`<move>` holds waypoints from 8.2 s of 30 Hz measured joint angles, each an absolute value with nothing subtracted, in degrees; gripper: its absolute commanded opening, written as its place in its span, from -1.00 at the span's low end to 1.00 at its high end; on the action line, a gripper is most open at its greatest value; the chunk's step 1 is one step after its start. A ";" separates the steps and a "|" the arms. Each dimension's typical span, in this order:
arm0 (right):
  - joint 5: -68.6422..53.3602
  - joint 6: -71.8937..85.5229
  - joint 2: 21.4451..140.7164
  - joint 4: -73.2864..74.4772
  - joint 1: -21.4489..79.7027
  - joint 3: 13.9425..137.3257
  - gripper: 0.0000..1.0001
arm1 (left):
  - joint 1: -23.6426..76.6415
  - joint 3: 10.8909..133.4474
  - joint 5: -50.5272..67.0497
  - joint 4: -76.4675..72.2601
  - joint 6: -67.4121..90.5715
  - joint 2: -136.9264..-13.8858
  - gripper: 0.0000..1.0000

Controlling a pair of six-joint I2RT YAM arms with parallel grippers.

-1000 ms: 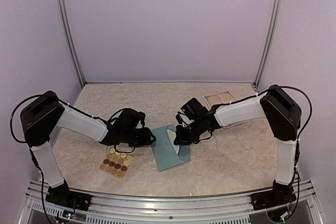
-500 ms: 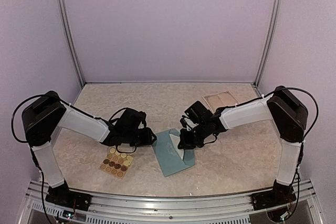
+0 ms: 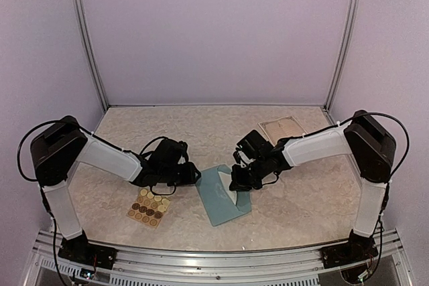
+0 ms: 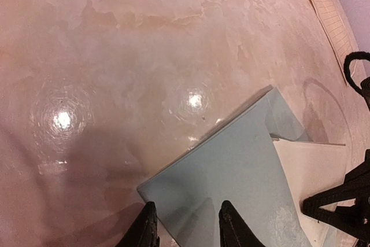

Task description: Place the letter into the envelope and seal it

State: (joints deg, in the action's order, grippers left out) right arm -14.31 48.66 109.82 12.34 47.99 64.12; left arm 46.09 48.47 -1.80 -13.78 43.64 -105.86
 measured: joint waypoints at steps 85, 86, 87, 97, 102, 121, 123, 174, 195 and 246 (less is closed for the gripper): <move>-21.52 47.42 76.25 -32.38 48.10 38.87 -1.00 | 45.98 33.95 20.51 -40.73 44.25 -76.12 -1.00; -21.32 47.40 75.94 -31.09 47.94 39.00 -1.00 | 46.02 33.76 20.82 -40.73 43.68 -75.79 -1.00; -21.10 47.40 75.70 -29.45 47.75 39.40 -1.00 | 46.06 33.54 21.19 -40.71 43.09 -75.40 -1.00; -22.68 46.28 74.85 -20.25 45.80 41.65 -1.00 | 46.06 33.26 25.50 -39.94 38.19 -72.07 -1.00; -26.15 44.51 75.18 -18.17 45.58 43.16 -1.00 | 46.09 33.32 27.55 -37.74 36.62 -72.07 -1.00; -36.05 37.30 77.89 -13.06 45.69 48.29 -1.00 | 47.59 38.00 32.84 -34.81 35.20 -76.62 -0.66; -36.67 36.29 77.89 -12.21 45.89 48.97 -1.00 | 47.70 38.48 33.12 -34.61 35.09 -77.14 -0.70; -40.86 32.27 77.03 -8.75 46.52 49.67 -1.00 | 49.69 42.52 37.26 -32.21 32.64 -80.31 -0.78; -39.51 30.63 76.69 -6.52 47.62 50.11 -0.78 | 50.30 42.61 36.62 -31.22 32.47 -81.38 -1.00; -34.15 31.55 69.60 -6.81 47.88 47.35 0.18 | 51.13 42.59 35.48 -34.26 33.21 -81.80 -1.00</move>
